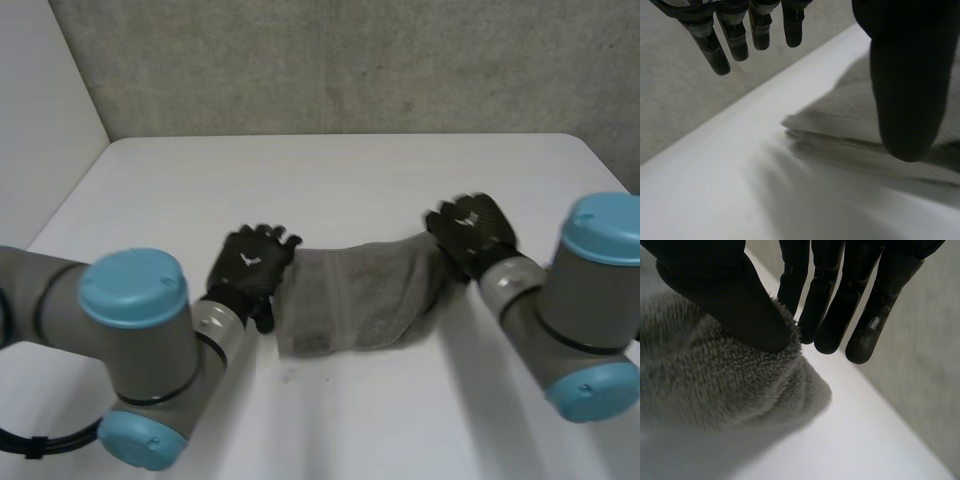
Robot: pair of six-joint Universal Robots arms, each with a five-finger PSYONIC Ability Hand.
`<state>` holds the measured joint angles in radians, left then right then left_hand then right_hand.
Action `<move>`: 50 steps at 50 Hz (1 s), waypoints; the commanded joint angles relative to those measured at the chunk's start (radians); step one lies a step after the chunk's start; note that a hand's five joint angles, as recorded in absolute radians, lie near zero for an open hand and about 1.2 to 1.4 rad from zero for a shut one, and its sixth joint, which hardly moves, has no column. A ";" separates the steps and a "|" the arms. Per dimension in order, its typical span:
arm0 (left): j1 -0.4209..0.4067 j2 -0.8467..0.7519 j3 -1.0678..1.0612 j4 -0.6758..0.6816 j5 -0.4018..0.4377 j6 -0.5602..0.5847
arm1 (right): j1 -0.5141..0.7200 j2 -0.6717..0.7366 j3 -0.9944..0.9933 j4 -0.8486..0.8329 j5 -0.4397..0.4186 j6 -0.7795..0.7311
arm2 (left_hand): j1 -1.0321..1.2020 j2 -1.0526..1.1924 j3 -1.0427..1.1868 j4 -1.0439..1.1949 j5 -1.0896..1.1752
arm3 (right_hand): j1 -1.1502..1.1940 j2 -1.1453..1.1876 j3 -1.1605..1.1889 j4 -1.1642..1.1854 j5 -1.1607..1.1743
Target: Fold the towel.
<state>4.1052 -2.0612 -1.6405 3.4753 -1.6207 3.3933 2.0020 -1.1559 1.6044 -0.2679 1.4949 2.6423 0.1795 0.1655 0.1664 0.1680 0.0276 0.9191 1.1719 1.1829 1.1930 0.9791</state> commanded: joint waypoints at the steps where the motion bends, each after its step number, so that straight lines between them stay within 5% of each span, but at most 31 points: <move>1: 0.102 0.186 -0.053 0.001 -0.040 -0.002 | 0.254 0.060 -0.179 0.002 0.010 -0.004 | -0.001 0.013 0.012 0.010 -0.024 | 0.477 0.224 0.213 0.203 0.243; 8: 0.219 0.337 -0.094 -0.001 -0.054 -0.006 | 0.377 0.194 -0.253 0.015 -0.005 -0.002 | -0.005 0.009 0.008 0.007 -0.028 | 0.477 0.224 0.213 0.203 0.243; 15: 0.234 0.362 -0.102 0.001 -0.045 -0.011 | 0.420 0.286 -0.262 0.045 -0.028 -0.007 | -0.005 0.009 0.008 0.007 -0.028 | 0.477 0.224 0.213 0.203 0.243; 16: 0.228 0.360 -0.101 0.002 -0.044 -0.011 | 0.419 0.283 -0.262 0.056 -0.021 -0.005 | -0.005 0.009 0.008 0.007 -0.028 | 0.269 0.016 0.005 -0.005 0.034; 17: 0.228 0.360 -0.101 0.002 -0.044 -0.011 | 0.413 0.269 -0.259 0.064 -0.009 0.002 | -0.005 0.009 0.008 0.007 -0.028 | -0.224 -0.477 -0.488 -0.498 -0.459; 18: 0.225 0.352 -0.096 0.004 -0.044 -0.012 | 0.413 0.269 -0.259 0.064 -0.009 0.002 | -0.005 0.009 0.008 0.007 -0.028 | -0.229 -0.482 -0.493 -0.503 -0.464; 20: 0.218 0.351 -0.087 0.005 -0.044 -0.014 | 0.406 0.201 -0.244 0.076 0.033 0.019 | -0.005 0.009 0.008 0.007 -0.028 | -0.745 -0.997 -1.008 -1.018 -0.979; 29: 0.069 0.190 0.071 0.014 -0.033 -0.138 | 0.245 0.010 -0.159 0.102 0.077 0.317 | 0.013 0.027 0.026 0.025 -0.009 | -0.745 -0.997 -1.008 -1.018 -0.979; 35: 0.021 0.092 0.166 0.007 -0.027 -0.220 | 0.066 -0.067 -0.095 0.121 -0.028 0.546 | 0.022 0.036 0.035 0.034 0.000 | -0.745 -0.997 -1.008 -1.018 -0.979; 42: -0.034 -0.080 0.284 -0.044 0.047 -0.316 | -0.042 -0.027 -0.113 0.214 -0.197 0.588 | 0.022 0.036 0.035 0.034 0.000 | -0.745 -0.997 -1.008 -1.018 -0.979; 50: -0.028 -0.184 0.277 -0.085 0.062 -0.315 | -0.032 0.137 -0.204 0.237 -0.220 0.591 | 0.022 0.036 0.035 0.034 0.000 | -0.745 -0.997 -1.008 -1.018 -0.979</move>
<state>4.0677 -2.1793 -1.3500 3.4175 -1.5689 3.0733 1.9571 -1.1445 1.4729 -0.0498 1.2923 3.2420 0.1794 0.1715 0.1688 0.1697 0.0276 0.2184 0.2375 0.2155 0.2347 0.0709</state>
